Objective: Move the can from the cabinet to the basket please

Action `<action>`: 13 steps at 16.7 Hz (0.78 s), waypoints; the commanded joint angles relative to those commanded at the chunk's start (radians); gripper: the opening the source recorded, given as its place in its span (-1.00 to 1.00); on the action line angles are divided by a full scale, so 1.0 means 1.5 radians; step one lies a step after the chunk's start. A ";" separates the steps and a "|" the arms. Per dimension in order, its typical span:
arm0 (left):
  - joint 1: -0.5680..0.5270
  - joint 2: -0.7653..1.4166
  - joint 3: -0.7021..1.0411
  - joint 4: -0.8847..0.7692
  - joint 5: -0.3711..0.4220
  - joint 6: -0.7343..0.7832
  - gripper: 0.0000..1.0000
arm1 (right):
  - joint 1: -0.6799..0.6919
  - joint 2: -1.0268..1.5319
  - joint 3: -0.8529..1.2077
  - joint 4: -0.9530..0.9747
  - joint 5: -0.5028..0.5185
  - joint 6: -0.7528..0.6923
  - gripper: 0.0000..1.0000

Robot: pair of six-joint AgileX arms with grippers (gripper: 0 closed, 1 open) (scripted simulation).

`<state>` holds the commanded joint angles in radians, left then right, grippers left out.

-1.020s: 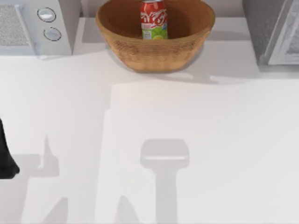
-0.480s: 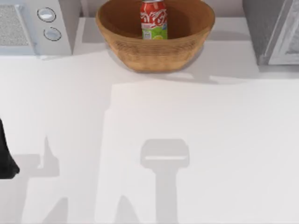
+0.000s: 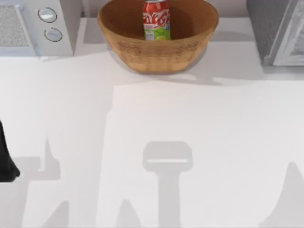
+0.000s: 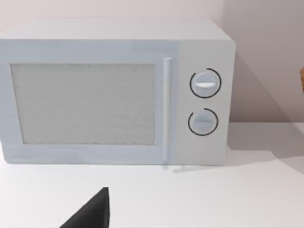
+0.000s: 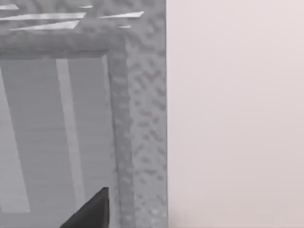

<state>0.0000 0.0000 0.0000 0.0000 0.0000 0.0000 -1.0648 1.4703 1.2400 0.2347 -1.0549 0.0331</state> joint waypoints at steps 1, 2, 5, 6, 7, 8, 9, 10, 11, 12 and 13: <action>0.000 0.000 0.000 0.000 0.000 0.000 1.00 | 0.001 -0.009 0.047 -0.055 0.000 0.000 1.00; 0.000 0.000 0.000 0.000 0.000 0.000 1.00 | 0.002 -0.019 0.092 -0.114 0.000 0.000 1.00; 0.000 0.000 0.000 0.000 0.000 0.000 1.00 | 0.005 -0.046 0.213 -0.273 0.007 0.000 1.00; 0.000 0.000 0.000 0.000 0.000 0.000 1.00 | 0.005 -0.054 0.246 -0.313 0.010 0.000 1.00; 0.000 0.000 0.000 0.000 0.000 0.000 1.00 | 0.005 -0.062 0.276 -0.347 0.013 0.000 1.00; 0.000 0.000 0.000 0.000 0.000 0.000 1.00 | 0.007 -0.070 0.299 -0.374 0.015 0.000 1.00; 0.000 0.000 0.000 0.000 0.000 0.000 1.00 | 0.010 -0.078 0.317 -0.393 0.016 -0.001 1.00; 0.000 0.000 0.000 0.000 0.000 0.000 1.00 | 0.014 -0.084 0.329 -0.406 0.016 -0.002 1.00; 0.000 0.000 0.000 0.000 0.000 0.000 1.00 | 0.016 -0.088 0.334 -0.411 0.016 -0.003 1.00; 0.000 0.000 0.000 0.000 0.000 0.000 1.00 | 0.016 -0.088 0.334 -0.411 0.016 -0.003 1.00; 0.000 0.000 0.000 0.000 0.000 0.000 1.00 | 0.016 -0.088 0.334 -0.411 0.016 -0.003 1.00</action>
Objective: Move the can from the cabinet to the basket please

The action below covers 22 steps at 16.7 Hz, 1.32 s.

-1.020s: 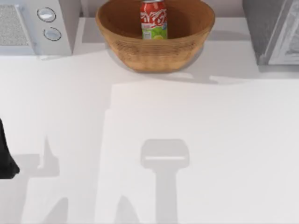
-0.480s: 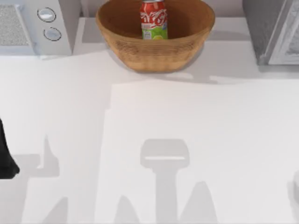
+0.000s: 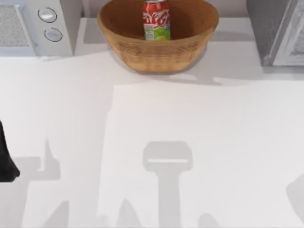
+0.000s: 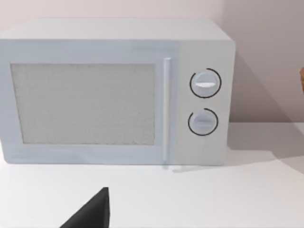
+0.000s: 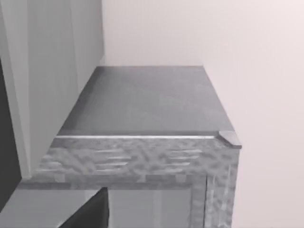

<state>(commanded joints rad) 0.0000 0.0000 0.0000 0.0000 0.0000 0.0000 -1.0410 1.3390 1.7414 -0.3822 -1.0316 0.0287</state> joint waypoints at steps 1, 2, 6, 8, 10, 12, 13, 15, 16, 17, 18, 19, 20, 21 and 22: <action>0.000 0.000 0.000 0.000 0.000 0.000 1.00 | 0.000 0.000 0.000 0.000 0.000 0.000 1.00; 0.000 0.000 0.000 0.000 0.000 0.000 1.00 | -0.003 0.001 0.001 0.002 -0.001 0.000 1.00; 0.000 0.000 0.000 0.000 0.000 0.000 1.00 | 0.038 0.004 0.006 -0.001 0.040 0.000 1.00; 0.000 0.000 0.000 0.000 0.000 0.000 1.00 | 0.098 0.007 0.013 -0.005 0.100 -0.001 1.00; 0.000 0.000 0.000 0.000 0.000 0.000 1.00 | 0.183 0.010 0.019 -0.010 0.186 -0.002 1.00; 0.000 0.000 0.000 0.000 0.000 0.000 1.00 | 0.289 0.011 0.023 -0.016 0.293 -0.003 1.00; 0.000 0.000 0.000 0.000 0.000 0.000 1.00 | 0.349 0.010 0.025 -0.018 0.352 -0.003 1.00; 0.000 0.000 0.000 0.000 0.000 0.000 1.00 | 0.475 0.008 0.025 -0.023 0.478 -0.003 1.00; 0.000 0.000 0.000 0.000 0.000 0.000 1.00 | 0.539 0.005 0.024 -0.025 0.542 -0.004 1.00; 0.000 0.000 0.000 0.000 0.000 0.000 1.00 | 0.604 0.002 0.022 -0.027 0.607 -0.004 1.00; 0.000 0.000 0.000 0.000 0.000 0.000 1.00 | 0.666 -0.002 0.020 -0.029 0.669 -0.004 1.00; 0.000 0.000 0.000 0.000 0.000 0.000 1.00 | 0.726 -0.006 0.016 -0.030 0.728 -0.004 1.00; 0.000 0.000 0.000 0.000 0.000 0.000 1.00 | 0.781 -0.010 0.013 -0.031 0.783 -0.004 1.00; 0.000 0.000 0.000 0.000 0.000 0.000 1.00 | 0.832 -0.014 0.008 -0.032 0.834 -0.004 1.00; 0.000 0.000 0.000 0.000 0.000 0.000 1.00 | 0.876 -0.019 0.003 -0.034 0.877 -0.005 1.00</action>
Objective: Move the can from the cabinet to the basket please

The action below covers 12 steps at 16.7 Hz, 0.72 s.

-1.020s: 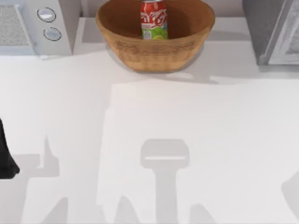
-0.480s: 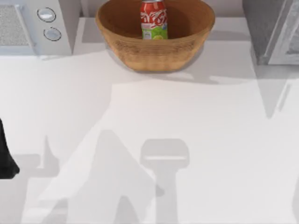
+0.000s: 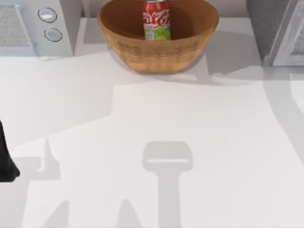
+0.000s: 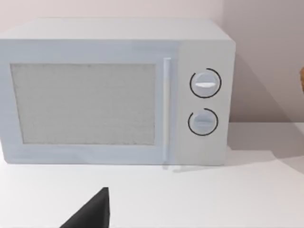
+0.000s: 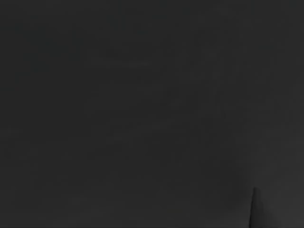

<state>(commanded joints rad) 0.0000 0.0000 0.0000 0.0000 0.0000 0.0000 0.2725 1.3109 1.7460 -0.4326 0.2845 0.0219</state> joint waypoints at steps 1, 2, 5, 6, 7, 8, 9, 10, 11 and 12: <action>0.000 0.000 0.000 0.000 0.000 0.000 1.00 | 0.036 -0.004 -0.005 -0.001 0.036 0.000 1.00; 0.000 0.000 0.000 0.000 0.000 0.000 1.00 | 0.066 -0.007 -0.009 -0.002 0.066 -0.001 1.00; 0.000 0.000 0.000 0.000 0.000 0.000 1.00 | 0.112 -0.013 -0.017 -0.004 0.111 -0.001 1.00; 0.000 0.000 0.000 0.000 0.000 0.000 1.00 | 0.113 -0.013 -0.017 -0.004 0.113 -0.001 1.00; 0.000 0.000 0.000 0.000 0.000 0.000 1.00 | 0.113 -0.013 -0.017 -0.004 0.113 -0.001 1.00; 0.000 0.000 0.000 0.000 0.000 0.000 1.00 | 0.113 -0.013 -0.017 -0.004 0.113 -0.001 1.00; 0.000 0.000 0.000 0.000 0.000 0.000 1.00 | 0.098 -0.028 -0.012 -0.009 0.125 -0.010 1.00; 0.000 0.000 0.000 0.000 0.000 0.000 1.00 | 0.097 -0.025 -0.010 -0.007 0.124 -0.009 1.00; 0.000 0.000 0.000 0.000 0.000 0.000 1.00 | 0.093 -0.016 -0.001 -0.003 0.117 -0.009 1.00; 0.000 0.000 0.000 0.000 0.000 0.000 1.00 | 0.085 -0.002 0.012 0.002 0.109 -0.008 1.00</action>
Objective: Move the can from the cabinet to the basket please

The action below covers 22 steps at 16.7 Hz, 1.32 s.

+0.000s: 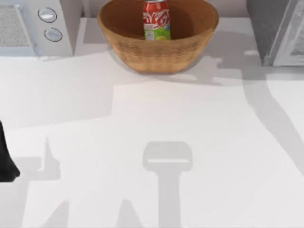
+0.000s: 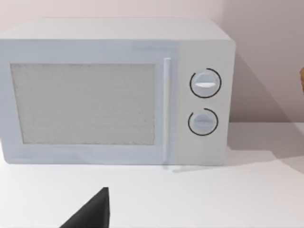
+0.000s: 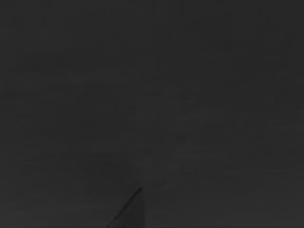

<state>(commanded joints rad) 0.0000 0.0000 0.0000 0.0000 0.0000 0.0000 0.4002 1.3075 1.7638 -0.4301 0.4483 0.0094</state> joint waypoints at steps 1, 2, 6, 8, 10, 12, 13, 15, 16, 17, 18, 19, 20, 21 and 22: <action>0.000 0.000 0.000 0.000 0.000 0.000 1.00 | -0.008 0.014 0.009 0.003 -0.007 0.000 1.00; 0.000 0.000 0.000 0.000 0.000 0.000 1.00 | -0.014 0.026 0.017 0.006 -0.012 0.000 1.00; 0.000 0.000 0.000 0.000 0.000 0.000 1.00 | -0.044 0.075 0.047 0.020 -0.038 0.000 1.00; 0.000 0.000 0.000 0.000 0.000 0.000 1.00 | -0.044 0.075 0.047 0.020 -0.038 0.000 1.00; 0.000 0.000 0.000 0.000 0.000 0.000 1.00 | -0.038 0.062 0.044 0.020 -0.036 -0.001 1.00; 0.000 0.000 0.000 0.000 0.000 0.000 1.00 | -0.044 0.045 0.029 0.026 -0.043 -0.001 1.00; 0.000 0.000 0.000 0.000 0.000 0.000 1.00 | -0.050 0.028 0.011 0.033 -0.049 -0.001 1.00; 0.000 0.000 0.000 0.000 0.000 0.000 1.00 | -0.065 -0.021 -0.044 0.050 -0.065 -0.001 1.00; 0.000 0.000 0.000 0.000 0.000 0.000 1.00 | -0.073 -0.053 -0.083 0.060 -0.075 -0.001 1.00; 0.000 0.000 0.000 0.000 0.000 0.000 1.00 | -0.082 -0.090 -0.128 0.070 -0.085 -0.002 1.00; 0.000 0.000 0.000 0.000 0.000 0.000 1.00 | -0.091 -0.130 -0.180 0.081 -0.096 -0.002 1.00; 0.000 0.000 0.000 0.000 0.000 0.000 1.00 | -0.101 -0.173 -0.238 0.092 -0.107 -0.002 1.00; 0.000 0.000 0.000 0.000 0.000 0.000 1.00 | -0.110 -0.218 -0.302 0.103 -0.118 -0.002 1.00; 0.000 0.000 0.000 0.000 0.000 0.000 1.00 | -0.120 -0.265 -0.370 0.114 -0.129 -0.003 1.00; 0.000 0.000 0.000 0.000 0.000 0.000 1.00 | -0.130 -0.313 -0.442 0.126 -0.140 -0.003 1.00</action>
<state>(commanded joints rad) 0.0000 0.0000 0.0000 0.0000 0.0000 0.0000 0.2057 0.8373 1.1011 -0.2409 0.2380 0.0054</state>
